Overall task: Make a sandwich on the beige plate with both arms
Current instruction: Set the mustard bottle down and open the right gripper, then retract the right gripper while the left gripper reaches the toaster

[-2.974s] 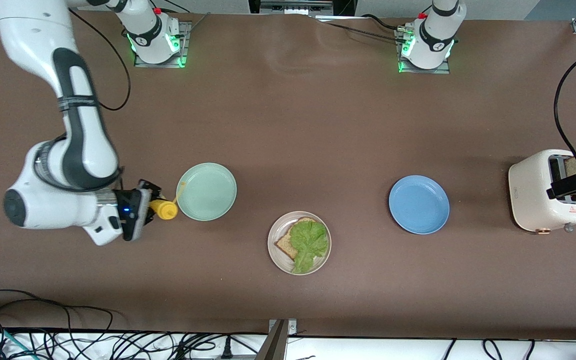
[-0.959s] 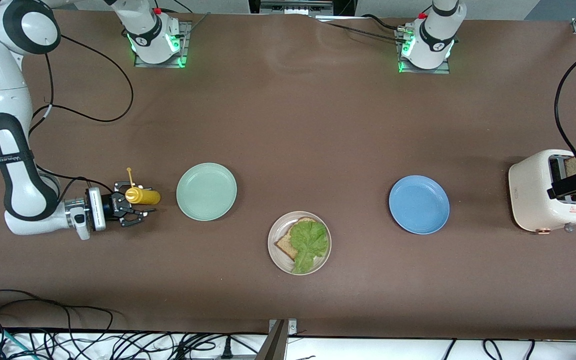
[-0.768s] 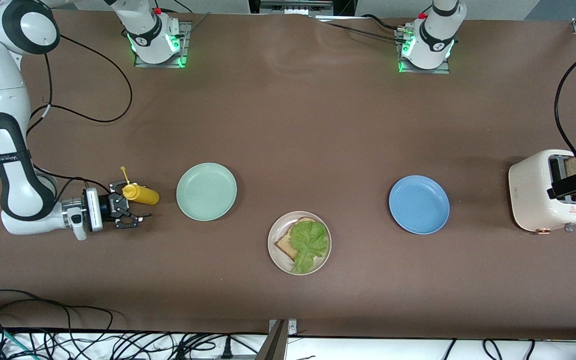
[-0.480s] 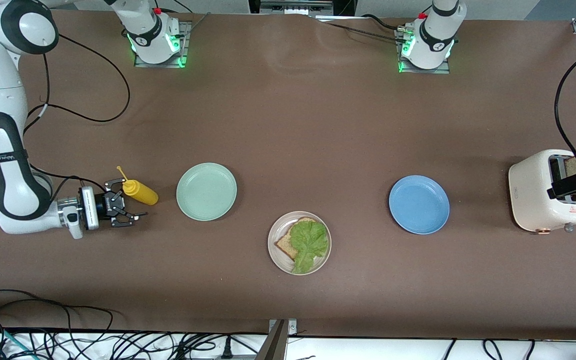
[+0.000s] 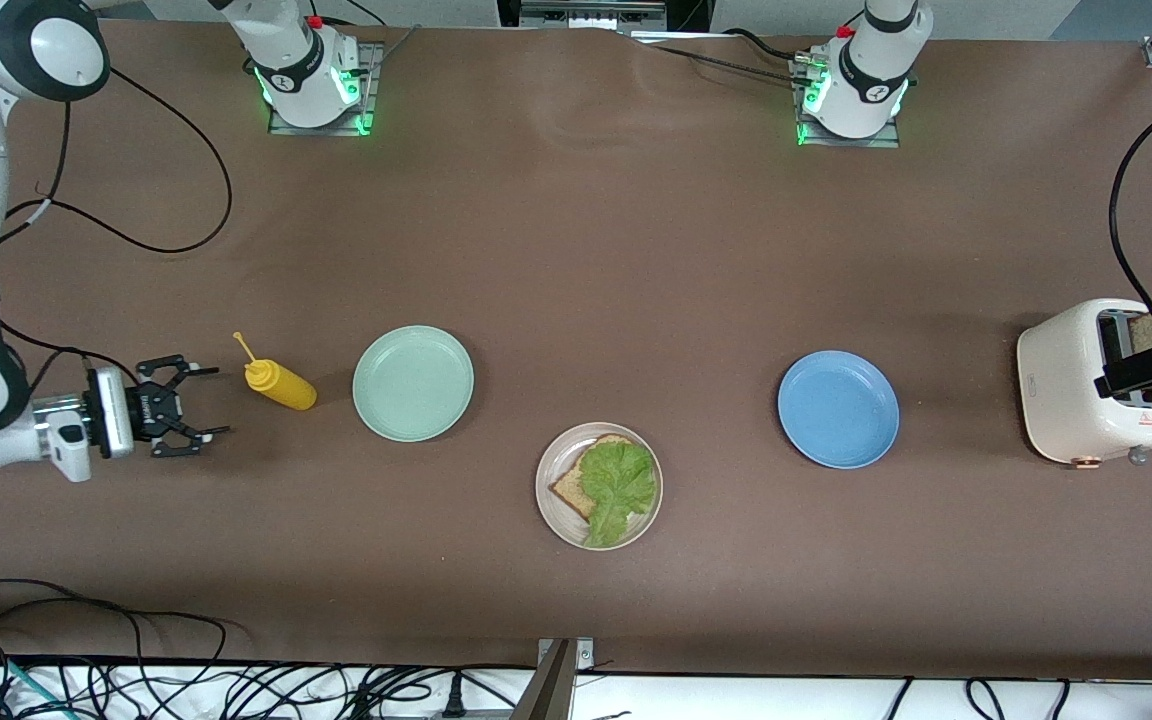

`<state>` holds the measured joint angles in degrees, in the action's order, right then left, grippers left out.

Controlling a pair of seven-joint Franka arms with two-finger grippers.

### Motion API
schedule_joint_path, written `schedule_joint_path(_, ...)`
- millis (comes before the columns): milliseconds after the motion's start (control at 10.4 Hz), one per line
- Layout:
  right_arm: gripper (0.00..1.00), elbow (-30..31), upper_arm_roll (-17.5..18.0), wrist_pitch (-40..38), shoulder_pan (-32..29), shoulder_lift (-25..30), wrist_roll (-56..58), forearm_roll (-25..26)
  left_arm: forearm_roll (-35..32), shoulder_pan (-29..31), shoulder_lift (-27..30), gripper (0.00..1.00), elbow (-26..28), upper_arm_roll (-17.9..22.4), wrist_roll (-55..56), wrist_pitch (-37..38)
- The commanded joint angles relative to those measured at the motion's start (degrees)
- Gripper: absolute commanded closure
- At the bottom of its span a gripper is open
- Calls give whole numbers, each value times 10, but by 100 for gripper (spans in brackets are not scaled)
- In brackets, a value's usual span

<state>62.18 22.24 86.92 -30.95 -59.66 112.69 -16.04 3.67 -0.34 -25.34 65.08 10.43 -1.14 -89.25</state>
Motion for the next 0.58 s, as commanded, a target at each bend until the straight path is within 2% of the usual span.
schedule_joint_path(0, 0, -7, -40, 10, 32, 61, -41, 37, -2, 1, 7, 0, 7, 0, -11, 0)
schedule_joint_path(192, 0, 21, -95, 39, 89, 148, -130, 56, -2, 0, 7, 0, 7, 0, -11, 0)
schedule_joint_path(288, 0, 53, -110, 53, 102, 189, -218, 55, -2, -2, 7, 0, 7, -1, -11, 0)
schedule_joint_path(480, 0, 135, -111, 78, 103, 280, -392, 58, 2, -10, 7, 0, 7, -2, -5, 0)
